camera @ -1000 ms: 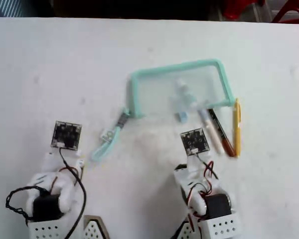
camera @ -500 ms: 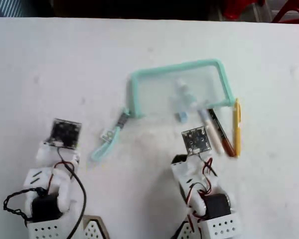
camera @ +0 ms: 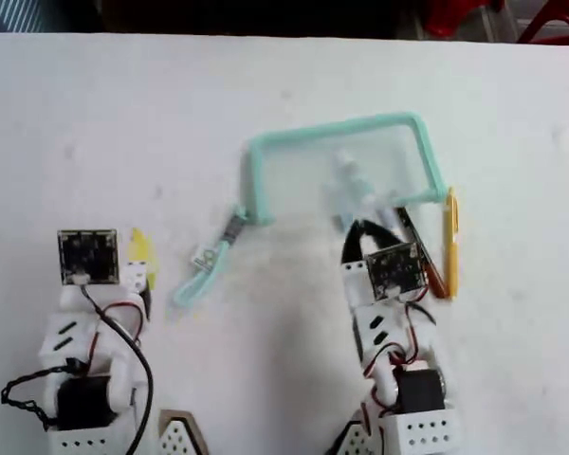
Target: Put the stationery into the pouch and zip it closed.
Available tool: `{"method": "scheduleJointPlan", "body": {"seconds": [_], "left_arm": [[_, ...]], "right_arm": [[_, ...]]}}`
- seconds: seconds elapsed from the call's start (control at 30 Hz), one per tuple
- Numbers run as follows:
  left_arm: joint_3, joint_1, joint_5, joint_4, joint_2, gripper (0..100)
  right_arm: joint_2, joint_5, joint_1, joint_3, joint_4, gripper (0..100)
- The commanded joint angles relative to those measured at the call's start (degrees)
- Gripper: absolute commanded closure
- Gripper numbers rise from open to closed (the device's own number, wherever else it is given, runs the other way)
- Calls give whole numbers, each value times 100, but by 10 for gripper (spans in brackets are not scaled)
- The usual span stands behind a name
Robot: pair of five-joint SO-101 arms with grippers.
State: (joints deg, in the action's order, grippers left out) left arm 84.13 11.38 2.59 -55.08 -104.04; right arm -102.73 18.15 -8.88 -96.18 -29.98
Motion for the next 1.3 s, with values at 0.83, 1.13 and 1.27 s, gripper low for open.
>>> {"method": "scheduleJointPlan", "body": {"seconds": [0.83, 1.13, 1.27], "left_arm": [[79, 207, -123, 26, -31, 978], [9, 505, -466, 26, -31, 974], [35, 796, -484, 35, -31, 976]], "right_arm": [[4866, 1125, -2062, 6013, -3688, 900], [6510, 2154, -3301, 6426, -2853, 873], [7969, 2409, -3301, 7640, -3451, 757]]}}
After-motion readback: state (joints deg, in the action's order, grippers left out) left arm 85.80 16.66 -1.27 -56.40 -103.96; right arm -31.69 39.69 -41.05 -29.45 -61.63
